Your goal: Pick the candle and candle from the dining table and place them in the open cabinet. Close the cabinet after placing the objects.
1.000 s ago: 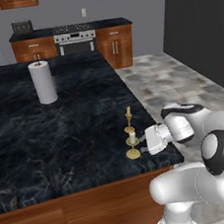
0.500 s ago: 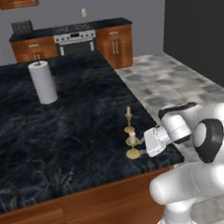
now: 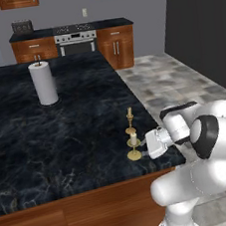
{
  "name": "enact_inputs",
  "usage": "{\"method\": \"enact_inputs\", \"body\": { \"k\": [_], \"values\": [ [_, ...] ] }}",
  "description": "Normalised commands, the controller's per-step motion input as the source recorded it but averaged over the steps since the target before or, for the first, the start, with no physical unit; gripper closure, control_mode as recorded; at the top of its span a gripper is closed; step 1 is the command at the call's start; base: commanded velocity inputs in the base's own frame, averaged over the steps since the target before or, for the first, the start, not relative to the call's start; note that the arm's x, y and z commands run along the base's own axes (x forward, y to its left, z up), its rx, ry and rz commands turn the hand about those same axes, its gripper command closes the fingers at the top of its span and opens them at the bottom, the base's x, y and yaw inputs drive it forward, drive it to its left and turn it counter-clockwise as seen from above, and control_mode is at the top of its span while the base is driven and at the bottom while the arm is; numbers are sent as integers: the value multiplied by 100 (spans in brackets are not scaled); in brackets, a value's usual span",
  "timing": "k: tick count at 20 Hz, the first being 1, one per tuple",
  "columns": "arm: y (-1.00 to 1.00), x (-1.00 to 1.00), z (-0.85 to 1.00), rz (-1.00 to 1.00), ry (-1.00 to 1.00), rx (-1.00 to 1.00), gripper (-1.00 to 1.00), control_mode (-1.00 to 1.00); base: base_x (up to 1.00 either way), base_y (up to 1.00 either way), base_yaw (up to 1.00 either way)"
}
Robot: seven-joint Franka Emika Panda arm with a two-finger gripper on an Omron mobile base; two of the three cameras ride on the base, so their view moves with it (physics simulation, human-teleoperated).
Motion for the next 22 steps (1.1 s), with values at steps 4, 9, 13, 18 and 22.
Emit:
{"method": "enact_inputs", "body": {
  "k": [4, 9, 13, 18, 22],
  "values": [
    [4, 7, 0, 0, 0, 0, -100, -100, 0, 0, 0],
    [9, 12, 0, 0, 1, 0, -100, -100, 0, 0, 0],
    [11, 10, -4, 0, 0, 0, -100, -100, 0, 0, 0],
    [8, 12, -8, 0, 0, 0, -100, -100, 0, 0, 0],
    [1, 14, -13, 0, 0, 0, -100, -100, 0, 0, 0]
  ]
}}
